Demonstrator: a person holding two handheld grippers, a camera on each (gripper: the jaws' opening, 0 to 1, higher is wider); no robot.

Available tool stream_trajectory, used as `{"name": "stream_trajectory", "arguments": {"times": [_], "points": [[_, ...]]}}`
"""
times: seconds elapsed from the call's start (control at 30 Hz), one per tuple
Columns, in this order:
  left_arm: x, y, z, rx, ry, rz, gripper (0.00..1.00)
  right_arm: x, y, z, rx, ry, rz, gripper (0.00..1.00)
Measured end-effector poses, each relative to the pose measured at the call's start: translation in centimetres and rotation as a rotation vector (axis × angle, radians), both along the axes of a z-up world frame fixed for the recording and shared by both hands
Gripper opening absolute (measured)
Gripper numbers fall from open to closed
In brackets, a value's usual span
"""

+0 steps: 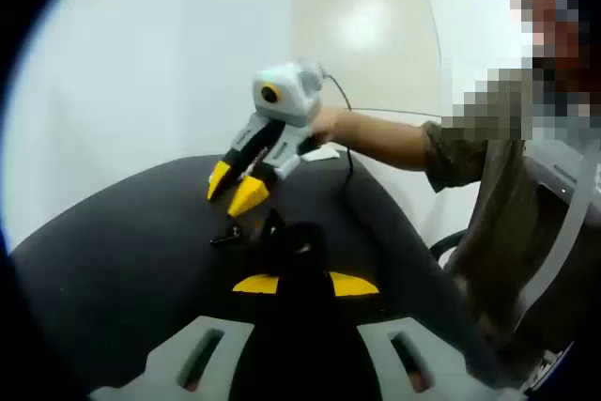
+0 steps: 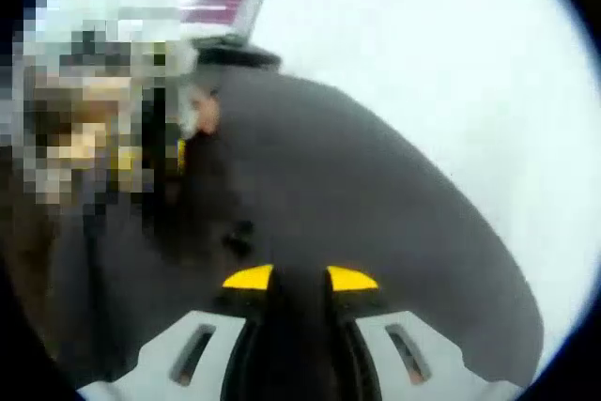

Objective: Pick up three earphones and place each one into its charging case using tactile feedback, ensure that each earphone is properly inserted and securely positioned inside the case.

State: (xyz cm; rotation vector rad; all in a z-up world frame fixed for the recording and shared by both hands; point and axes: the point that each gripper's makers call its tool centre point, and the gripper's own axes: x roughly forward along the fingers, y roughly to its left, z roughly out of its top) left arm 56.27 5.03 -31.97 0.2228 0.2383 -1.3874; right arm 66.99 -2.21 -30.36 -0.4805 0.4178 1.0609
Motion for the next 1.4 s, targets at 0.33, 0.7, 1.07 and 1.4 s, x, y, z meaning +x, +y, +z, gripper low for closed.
{"name": "stream_trajectory", "arguments": {"times": [0.33,0.7,1.07,1.4], "points": [[0.0,0.0,0.0,-0.002,-0.008,-0.002,0.15,-3.5,3.6,-1.3,0.225,0.198,-0.019,0.28],[-0.1,0.0,0.0,-0.002,-0.009,-0.003,0.15,-3.7,3.2,-1.5,0.042,0.005,0.137,0.16],[-0.1,-0.1,0.0,-0.002,-0.011,-0.003,0.15,-0.3,-1.7,-1.5,0.030,-0.019,-0.070,0.22],[0.0,-0.1,0.0,-0.001,-0.010,-0.002,0.15,-2.1,1.0,-1.2,0.321,0.309,-0.190,0.21]]}}
